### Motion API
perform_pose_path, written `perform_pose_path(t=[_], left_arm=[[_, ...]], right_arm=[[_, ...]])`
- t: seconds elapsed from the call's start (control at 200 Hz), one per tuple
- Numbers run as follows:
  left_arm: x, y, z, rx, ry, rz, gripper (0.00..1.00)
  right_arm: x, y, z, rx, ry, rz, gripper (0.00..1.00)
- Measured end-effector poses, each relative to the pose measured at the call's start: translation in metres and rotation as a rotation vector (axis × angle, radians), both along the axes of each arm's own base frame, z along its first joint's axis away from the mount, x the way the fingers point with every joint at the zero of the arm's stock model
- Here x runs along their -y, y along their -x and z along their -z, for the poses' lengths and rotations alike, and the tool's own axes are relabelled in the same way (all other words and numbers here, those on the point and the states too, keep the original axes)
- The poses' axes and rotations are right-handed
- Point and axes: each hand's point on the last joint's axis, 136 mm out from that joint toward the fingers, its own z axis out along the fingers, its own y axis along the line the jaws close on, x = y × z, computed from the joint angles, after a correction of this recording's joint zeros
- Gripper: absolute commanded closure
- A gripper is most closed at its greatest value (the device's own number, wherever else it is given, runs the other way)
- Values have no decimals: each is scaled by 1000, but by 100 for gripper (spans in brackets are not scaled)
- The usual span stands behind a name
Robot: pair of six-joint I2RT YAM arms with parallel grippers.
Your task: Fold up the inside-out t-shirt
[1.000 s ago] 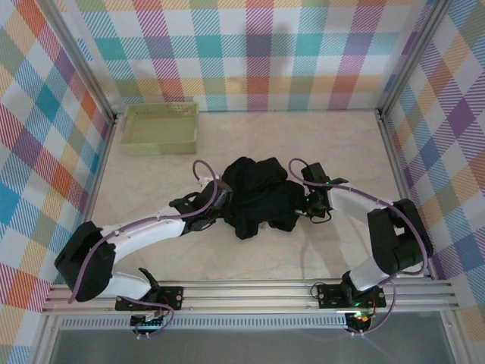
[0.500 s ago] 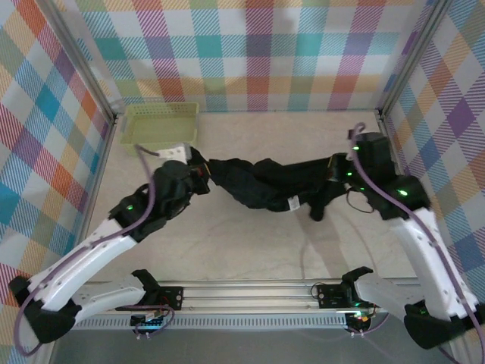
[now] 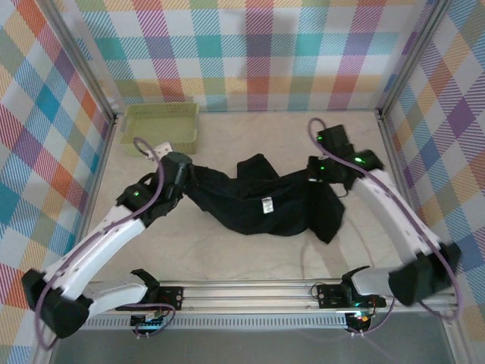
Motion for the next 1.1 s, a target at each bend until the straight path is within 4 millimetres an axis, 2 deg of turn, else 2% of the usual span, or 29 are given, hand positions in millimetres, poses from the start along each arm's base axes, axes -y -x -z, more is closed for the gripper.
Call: perform_pose_path(t=[0.065, 0.13, 0.16, 0.225, 0.27, 0.405, 0.56, 0.71, 0.845, 0.915, 0.985, 1.1], left_arm=[[-9, 0, 39, -109, -25, -34, 100], [-17, 7, 71, -192, -34, -55, 100], [-19, 11, 81, -218, -33, -61, 100], [-23, 18, 95, -254, -27, -67, 100], [-24, 21, 101, -269, -15, -71, 100], [-27, 25, 111, -274, 25, -79, 100], [-26, 29, 122, -291, 39, -67, 100], [-24, 29, 128, -289, 48, -62, 100], [-24, 29, 130, -288, 54, -59, 100], [-23, 29, 130, -289, 59, -56, 100], [-22, 27, 129, -282, 68, -54, 100], [-18, 26, 126, -270, 87, -43, 100]], right_arm=[[-4, -6, 39, -95, 29, -2, 100], [-7, -9, 66, -149, 44, -1, 100], [-8, -10, 74, -164, 46, -2, 100], [-10, -11, 88, -187, 42, -4, 91], [-12, -11, 92, -190, 33, -6, 85], [-18, -13, 96, -176, -2, -12, 56], [-12, -8, 99, -175, -37, 0, 45], [0, -14, 98, -167, -100, 47, 41], [-1, -18, 101, -170, -138, 69, 44], [-3, -20, 109, -188, -148, 80, 51], [-4, -20, 118, -207, -155, 93, 61], [-2, -16, 125, -225, -149, 105, 87]])
